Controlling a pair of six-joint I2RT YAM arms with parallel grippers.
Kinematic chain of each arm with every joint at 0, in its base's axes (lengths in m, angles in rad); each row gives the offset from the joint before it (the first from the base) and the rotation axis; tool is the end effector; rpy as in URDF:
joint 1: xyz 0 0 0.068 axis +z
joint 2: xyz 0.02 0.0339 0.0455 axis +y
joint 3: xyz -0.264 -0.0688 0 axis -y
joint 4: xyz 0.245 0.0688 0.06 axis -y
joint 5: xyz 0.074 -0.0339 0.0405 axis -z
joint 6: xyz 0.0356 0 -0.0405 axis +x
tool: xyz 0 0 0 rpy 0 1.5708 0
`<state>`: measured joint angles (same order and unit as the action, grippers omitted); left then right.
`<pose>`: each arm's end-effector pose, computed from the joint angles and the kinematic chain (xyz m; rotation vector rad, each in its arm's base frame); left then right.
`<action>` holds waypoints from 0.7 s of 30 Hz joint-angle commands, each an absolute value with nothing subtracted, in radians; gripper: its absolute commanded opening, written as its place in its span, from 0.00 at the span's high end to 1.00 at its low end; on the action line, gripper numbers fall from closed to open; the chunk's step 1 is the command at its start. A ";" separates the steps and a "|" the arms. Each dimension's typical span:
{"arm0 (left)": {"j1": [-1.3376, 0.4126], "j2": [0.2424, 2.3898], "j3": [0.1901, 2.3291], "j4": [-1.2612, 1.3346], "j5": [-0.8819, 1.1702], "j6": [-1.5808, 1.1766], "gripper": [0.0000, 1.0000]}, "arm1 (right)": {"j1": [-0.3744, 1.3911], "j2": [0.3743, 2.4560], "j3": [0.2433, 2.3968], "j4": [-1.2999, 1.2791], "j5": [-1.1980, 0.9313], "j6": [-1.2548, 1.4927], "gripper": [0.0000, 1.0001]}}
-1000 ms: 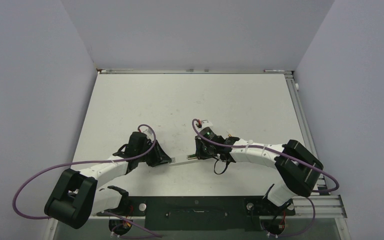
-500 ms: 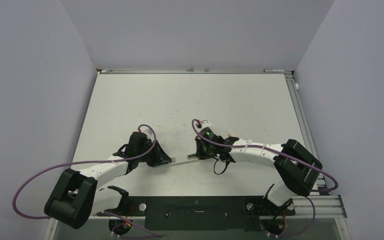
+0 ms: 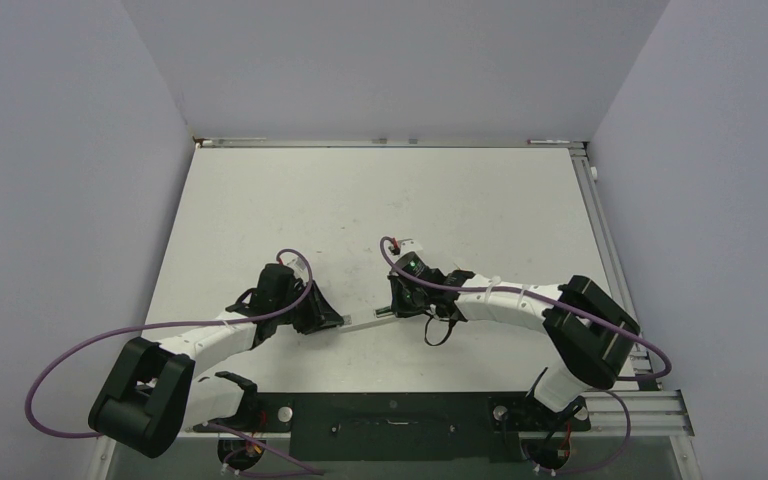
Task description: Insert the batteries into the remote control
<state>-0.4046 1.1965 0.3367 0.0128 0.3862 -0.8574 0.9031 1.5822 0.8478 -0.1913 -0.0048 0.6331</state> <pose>0.1783 -0.0909 0.1326 -0.3962 2.5780 -0.9916 0.1924 0.2443 0.1703 -0.3539 2.5902 0.6116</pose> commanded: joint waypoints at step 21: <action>-0.414 1.187 0.347 0.065 0.407 -0.859 0.75 | 0.908 1.560 0.922 -0.216 0.066 0.626 0.79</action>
<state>-0.4053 1.1965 0.3367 0.0128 0.3866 -0.8574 0.9047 1.5814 0.8810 -0.2474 0.0463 0.6212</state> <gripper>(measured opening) 0.255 0.206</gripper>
